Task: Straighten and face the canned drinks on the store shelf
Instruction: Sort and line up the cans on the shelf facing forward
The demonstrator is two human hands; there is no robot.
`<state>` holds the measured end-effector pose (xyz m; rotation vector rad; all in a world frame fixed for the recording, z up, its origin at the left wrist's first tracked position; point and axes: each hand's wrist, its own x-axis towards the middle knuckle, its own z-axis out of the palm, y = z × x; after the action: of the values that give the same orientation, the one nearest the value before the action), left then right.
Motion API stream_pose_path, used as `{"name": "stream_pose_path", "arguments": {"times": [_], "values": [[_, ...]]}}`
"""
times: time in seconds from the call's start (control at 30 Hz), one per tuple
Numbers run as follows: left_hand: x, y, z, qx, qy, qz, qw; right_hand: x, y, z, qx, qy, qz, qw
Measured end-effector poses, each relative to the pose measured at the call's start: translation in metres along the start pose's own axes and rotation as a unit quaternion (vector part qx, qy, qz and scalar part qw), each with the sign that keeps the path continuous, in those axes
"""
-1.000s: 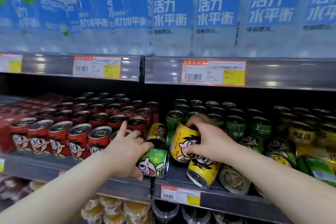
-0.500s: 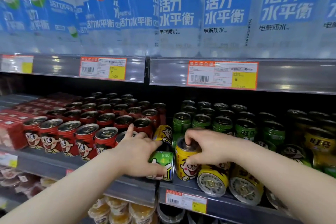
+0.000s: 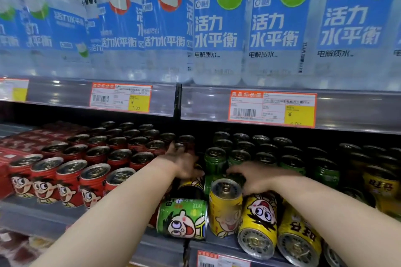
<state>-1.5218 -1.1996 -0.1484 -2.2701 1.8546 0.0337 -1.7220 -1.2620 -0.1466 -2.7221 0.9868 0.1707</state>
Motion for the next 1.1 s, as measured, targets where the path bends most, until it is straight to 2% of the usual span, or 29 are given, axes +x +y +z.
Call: {"name": "stream_pose_path", "arguments": {"times": [0.1, 0.23, 0.37, 0.57, 0.77, 1.0, 1.1], "values": [[-0.002, 0.000, -0.002, -0.008, -0.004, 0.004, 1.000, -0.004, -0.002, -0.001, -0.057, -0.009, 0.004, 0.998], [-0.015, 0.006, -0.004, -0.035, 0.073, 0.016, 0.997, 0.002, -0.006, 0.004, -0.125, 0.028, -0.001, 0.992], [-0.027, 0.017, -0.006, -0.003, 0.141, 0.034, 0.989, 0.004, -0.007, 0.005, -0.167, 0.061, -0.009, 0.984], [-0.049, 0.017, 0.000, -0.122, 0.166, 0.039, 0.978, -0.007, -0.002, 0.004, -0.089, 0.085, -0.004, 0.992], [-0.058, 0.018, 0.008, -0.061, 0.153, 0.031, 0.986, -0.012, 0.005, 0.004, 0.015, 0.119, -0.019, 0.993], [-0.057, 0.021, 0.004, -0.143, 0.143, 0.025, 0.979, -0.016, 0.006, -0.003, 0.046, 0.160, -0.051, 0.985], [-0.051, 0.026, 0.003, -0.092, 0.131, 0.034, 0.986, -0.012, 0.011, -0.001, 0.098, 0.168, -0.052, 0.980]]}}
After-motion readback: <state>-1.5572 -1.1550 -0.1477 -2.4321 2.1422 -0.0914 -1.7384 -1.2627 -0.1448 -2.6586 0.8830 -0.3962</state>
